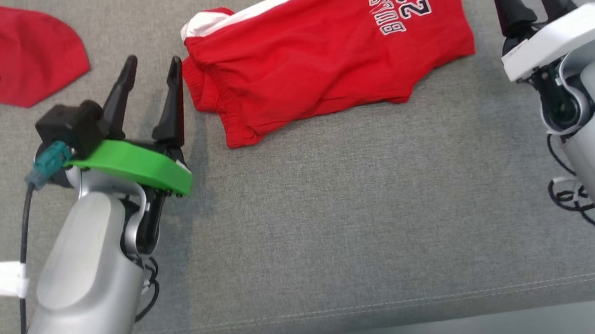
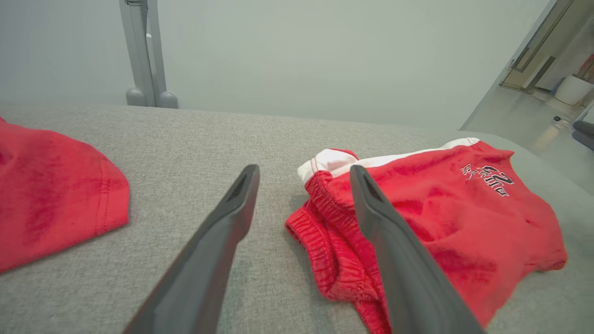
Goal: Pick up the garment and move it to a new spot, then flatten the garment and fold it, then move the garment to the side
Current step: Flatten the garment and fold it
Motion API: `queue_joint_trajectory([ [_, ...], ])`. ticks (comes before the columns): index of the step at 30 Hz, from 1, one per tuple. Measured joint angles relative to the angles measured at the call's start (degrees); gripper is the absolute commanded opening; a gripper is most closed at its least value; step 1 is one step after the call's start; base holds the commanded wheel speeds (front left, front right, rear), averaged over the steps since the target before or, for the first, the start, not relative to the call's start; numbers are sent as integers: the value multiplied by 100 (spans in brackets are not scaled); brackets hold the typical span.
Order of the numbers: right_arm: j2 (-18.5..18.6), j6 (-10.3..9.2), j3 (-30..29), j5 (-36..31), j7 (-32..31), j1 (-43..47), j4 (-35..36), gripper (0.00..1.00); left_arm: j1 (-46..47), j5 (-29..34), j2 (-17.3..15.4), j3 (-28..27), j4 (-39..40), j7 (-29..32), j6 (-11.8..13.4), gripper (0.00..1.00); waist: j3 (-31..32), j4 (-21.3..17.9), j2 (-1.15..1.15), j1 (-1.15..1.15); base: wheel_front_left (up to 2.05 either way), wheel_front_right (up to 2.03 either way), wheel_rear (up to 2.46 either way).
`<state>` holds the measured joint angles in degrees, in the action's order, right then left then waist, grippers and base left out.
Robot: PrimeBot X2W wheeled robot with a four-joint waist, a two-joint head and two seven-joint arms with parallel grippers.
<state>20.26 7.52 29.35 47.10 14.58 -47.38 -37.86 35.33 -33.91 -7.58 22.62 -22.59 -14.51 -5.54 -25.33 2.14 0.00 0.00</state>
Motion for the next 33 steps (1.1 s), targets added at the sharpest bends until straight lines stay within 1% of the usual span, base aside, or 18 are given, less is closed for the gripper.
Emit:
queue_joint_trajectory([
  [3, -146, 0, -255, 36, 0, 282, 264, 100, -264, 105, -49, -10, 138, 0, -5, 100, 202, -54, 0, 0, 0, 0, 0],
  [5, -188, 0, -364, 4, -1, 487, 449, 100, -450, 250, -78, -70, 238, 1, -5, 100, 338, -88, 0, 0, 0, 0, 0],
  [7, -226, 0, -592, -80, 0, 704, 642, 100, -609, 356, -107, -174, 349, 1, -5, 100, 479, -119, 0, 0, 0, 0, 0],
  [10, -230, 0, -843, -394, 0, 1029, 887, 100, -802, 459, -141, -334, 520, 1, 1, 100, 694, -162, 0, 0, 0, 0, 0],
  [12, -222, -10, -939, -660, 0, 1269, 1063, 100, -964, 590, -141, -466, 620, 0, 62, 100, 840, -188, 0, 0, 0, 0, 0],
  [13, -285, -58, -1001, -871, 0, 1524, 1261, 100, -1156, 708, -159, -579, 704, 0, 126, 100, 986, -214, 0, 0, 0, 0, 0],
  [14, -324, -65, -1007, -966, 0, 1648, 1347, 100, -1255, 744, -179, -620, 738, 0, 157, 100, 1056, -228, 0, 0, 0, 0, 0],
  [17, -459, -165, -1095, -1223, 0, 2023, 1628, 100, -1563, 816, -213, -767, 869, 0, 211, 100, 1263, -275, 0, 0, 0, 0, 0],
  [18, -485, -166, -1112, -1300, 0, 2135, 1706, 100, -1650, 887, -222, -806, 904, 0, 229, 100, 1328, -294, 0, 0, 0, 0, 0],
  [20, -545, -256, -1141, -1452, 0, 2380, 1830, 100, -1831, 999, -222, -855, 964, 0, 272, 100, 1453, -337, 0, 0, 0, 0, 0],
  [24, -716, -393, -1313, -1601, 0, 2933, 2018, 100, -2137, 1093, -113, -1157, 1274, 0, 431, 100, 1670, -440, 0, 0, 0, 0, 0],
  [26, -775, -404, -1332, -1662, 0, 3142, 2078, 100, -2213, 1109, -45, -1218, 1380, 0, 460, 100, 1751, -500, 0, 0, 0, 0, 0],
  [30, -854, -410, -1415, -1753, 0, 3432, 2187, 100, -2444, 1163, 114, -1087, 1427, 0, 453, 100, 1877, -611, 0, 0, 0, 0, 0],
  [31, -866, -410, -1469, -1824, 0, 3511, 2261, 100, -2521, 1265, 151, -1035, 1458, 0, 447, 100, 1919, -646, 0, 0, 0, 0, 0],
  [33, -884, -410, -1522, -1890, 0, 3542, 2324, 100, -2553, 1310, 151, -1012, 1483, 0, 421, 100, 1946, -664, 0, 0, 0, 0, 0],
])
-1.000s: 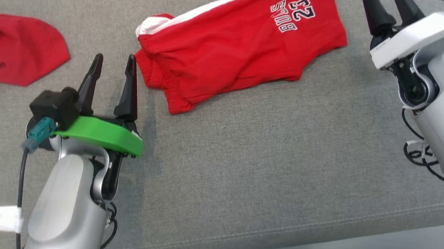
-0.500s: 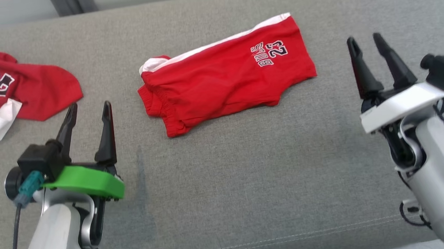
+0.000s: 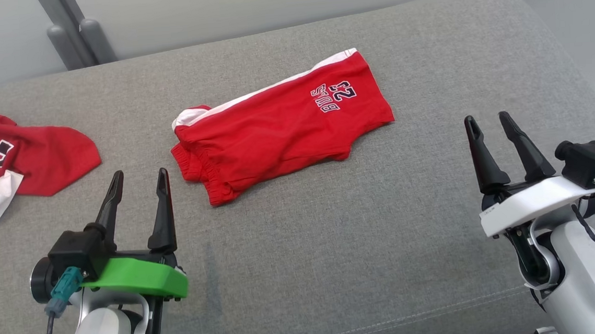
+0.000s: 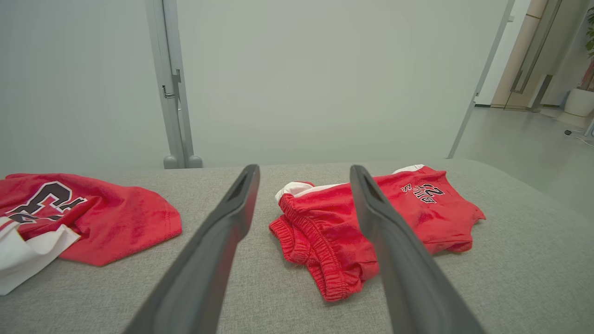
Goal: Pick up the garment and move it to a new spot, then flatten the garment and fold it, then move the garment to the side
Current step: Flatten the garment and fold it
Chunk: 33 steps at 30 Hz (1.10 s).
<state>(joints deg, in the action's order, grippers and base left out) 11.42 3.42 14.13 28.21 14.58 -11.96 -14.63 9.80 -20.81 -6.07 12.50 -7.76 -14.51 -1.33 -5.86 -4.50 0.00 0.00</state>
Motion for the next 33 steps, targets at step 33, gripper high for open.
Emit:
queue_joint_trajectory([
  [33, -456, 134, -576, 686, -410, -480, -910, 100, -180, 222, 142, -125, 427, 0, -225, 100, -531, 341, 0, 0, 0, 0, 0],
])
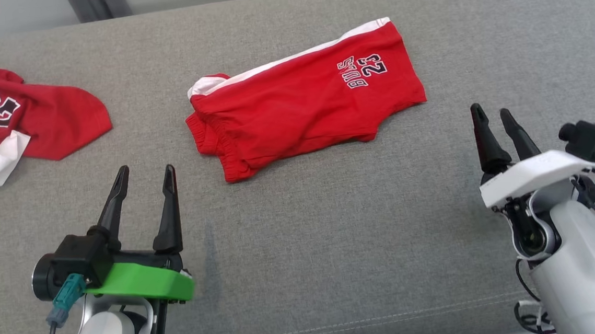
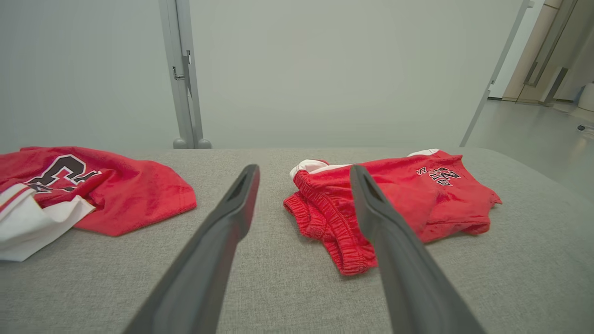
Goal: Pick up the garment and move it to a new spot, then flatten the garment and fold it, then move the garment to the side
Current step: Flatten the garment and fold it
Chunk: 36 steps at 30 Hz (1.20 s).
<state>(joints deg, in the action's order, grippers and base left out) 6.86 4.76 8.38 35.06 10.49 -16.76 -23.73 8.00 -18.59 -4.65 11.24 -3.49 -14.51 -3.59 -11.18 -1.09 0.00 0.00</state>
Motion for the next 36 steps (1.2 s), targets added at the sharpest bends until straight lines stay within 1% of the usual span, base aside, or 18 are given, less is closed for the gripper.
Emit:
queue_joint_trajectory([
  [7, 105, -42, -30, 41, -669, -880, -497, 100, 84, 99, 20, 18, 31, 0, -52, 100, -285, 222, 0, 0, 0, 0, 0],
  [11, 187, -133, -68, 103, -1004, -1321, -784, 100, 169, 115, 47, 41, 35, 0, -93, 100, -447, 367, 0, 0, 0, 0, 0],
  [15, 201, -236, -264, 324, -1187, -1554, -1065, 100, 242, 114, 70, 37, 36, 0, -97, 100, -598, 525, 0, 0, 0, 0, 0],
  [17, 210, -243, -287, 365, -1287, -1657, -1226, 100, 274, 114, 79, 38, 35, 0, -103, 100, -670, 605, 0, 0, 0, 0, 0],
  [19, 208, -315, -286, 375, -1394, -1757, -1383, 100, 306, 114, 96, 36, 29, 0, -144, 100, -735, 686, 0, 0, 0, 0, 0],
  [21, 210, -346, -278, 374, -1478, -1845, -1539, 100, 346, 114, 115, 27, 23, 0, -145, 100, -788, 763, 0, 0, 0, 0, 0],
  [23, 214, -432, -276, 372, -1558, -1944, -1701, 100, 378, 114, 136, 19, 12, 0, -146, 100, -830, 830, 0, 0, 0, 0, 0],
  [28, 209, -559, -274, 368, -1717, -2193, -1993, 100, 381, 114, 153, -35, 3, 0, -149, 100, -889, 924, 0, 0, 0, 0, 0],
  [31, 294, -691, -315, 368, -1868, -2323, -2154, 100, 388, 114, 167, 10, -4, 0, -171, 100, -911, 974, 0, 0, 0, 0, 0],
  [34, 372, -740, -372, 368, -1870, -2462, -2265, 100, 403, 114, 180, 13, -16, 0, -199, 100, -950, 1040, 0, 0, 0, 0, 0],
  [36, 380, -736, -410, 382, -1870, -2548, -2310, 100, 408, 114, 182, 13, -29, 0, -200, 100, -978, 1088, 0, 0, 0, 0, 0],
])
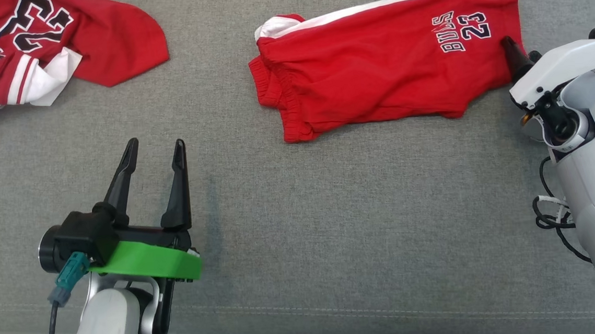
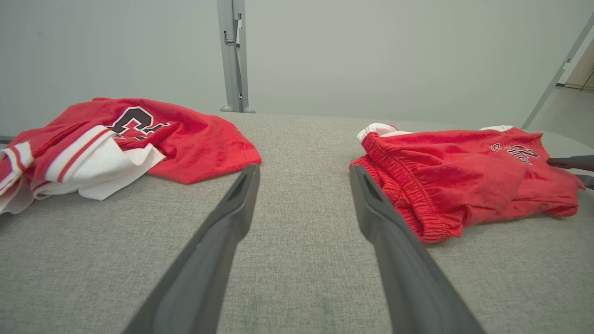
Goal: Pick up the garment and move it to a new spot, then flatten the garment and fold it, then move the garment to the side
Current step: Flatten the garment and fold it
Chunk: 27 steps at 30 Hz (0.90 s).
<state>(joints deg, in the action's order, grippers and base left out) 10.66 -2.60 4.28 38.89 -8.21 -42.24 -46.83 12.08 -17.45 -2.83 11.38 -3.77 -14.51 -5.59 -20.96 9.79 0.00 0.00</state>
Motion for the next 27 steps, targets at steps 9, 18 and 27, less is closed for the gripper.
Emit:
queue_joint_trajectory([
  [9, -255, 208, 84, 73, -49, -288, -237, 100, 23, -1, 15, -47, -53, 0, -3, 100, -65, 169, 0, 0, 0, 0, 0],
  [18, -321, 326, 70, 229, -48, -461, -505, 44, 35, 0, 31, -66, -84, 0, -22, 100, -70, 227, 0, 0, 0, 0, 0],
  [27, -330, 514, 45, 252, 145, -552, -755, 0, 53, 0, 47, -193, -119, 0, -53, 100, -57, 280, 0, 0, 0, 0, 0],
])
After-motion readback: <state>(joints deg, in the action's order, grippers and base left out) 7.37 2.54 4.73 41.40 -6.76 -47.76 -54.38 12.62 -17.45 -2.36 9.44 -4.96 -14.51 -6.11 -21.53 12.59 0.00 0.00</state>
